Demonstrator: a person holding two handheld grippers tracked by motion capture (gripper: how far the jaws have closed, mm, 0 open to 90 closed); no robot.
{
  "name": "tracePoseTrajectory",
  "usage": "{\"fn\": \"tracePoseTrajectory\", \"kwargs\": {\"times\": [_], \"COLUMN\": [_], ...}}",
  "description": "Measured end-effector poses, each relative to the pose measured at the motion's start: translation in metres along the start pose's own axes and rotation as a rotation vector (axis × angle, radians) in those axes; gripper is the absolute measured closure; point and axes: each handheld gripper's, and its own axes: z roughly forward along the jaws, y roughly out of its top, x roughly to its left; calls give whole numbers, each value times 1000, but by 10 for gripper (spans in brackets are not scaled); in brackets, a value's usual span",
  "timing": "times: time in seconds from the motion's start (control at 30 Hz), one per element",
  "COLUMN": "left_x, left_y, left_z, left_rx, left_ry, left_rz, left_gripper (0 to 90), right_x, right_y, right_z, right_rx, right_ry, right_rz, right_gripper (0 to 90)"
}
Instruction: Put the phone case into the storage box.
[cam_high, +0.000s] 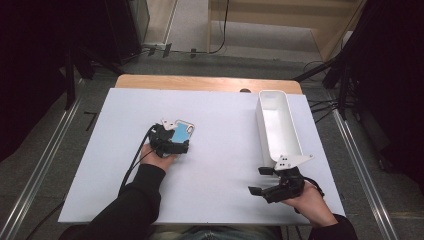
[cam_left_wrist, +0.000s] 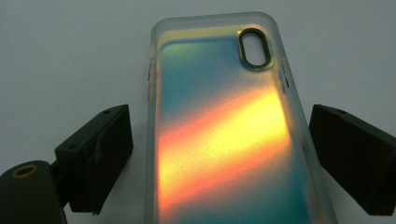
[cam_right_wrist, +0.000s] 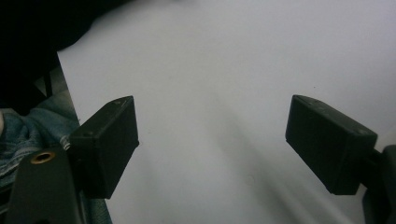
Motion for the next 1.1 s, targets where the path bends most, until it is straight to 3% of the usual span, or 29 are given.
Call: {"fn": "tracePoseTrajectory", "kwargs": {"times": [0.27, 0.7, 0.8, 1.1], "left_x": [0, 0, 1, 3], "left_y": [0, 0, 0, 4], "left_z": [-2, -2, -2, -6], "left_rx": [-1, -6, -10, -31], "left_ry": [-9, -10, -27, -51], "left_rz": [8, 10, 31, 16], "left_gripper": [151, 165, 167, 169], "right_x": [0, 0, 0, 0], "right_y": [0, 0, 0, 0], "right_z": [0, 1, 1, 1], "right_rx": [2, 5, 6, 4], "right_ry": [-1, 0, 1, -2], "right_rz": [0, -5, -5, -6], "right_gripper": [157, 158, 157, 158]}}
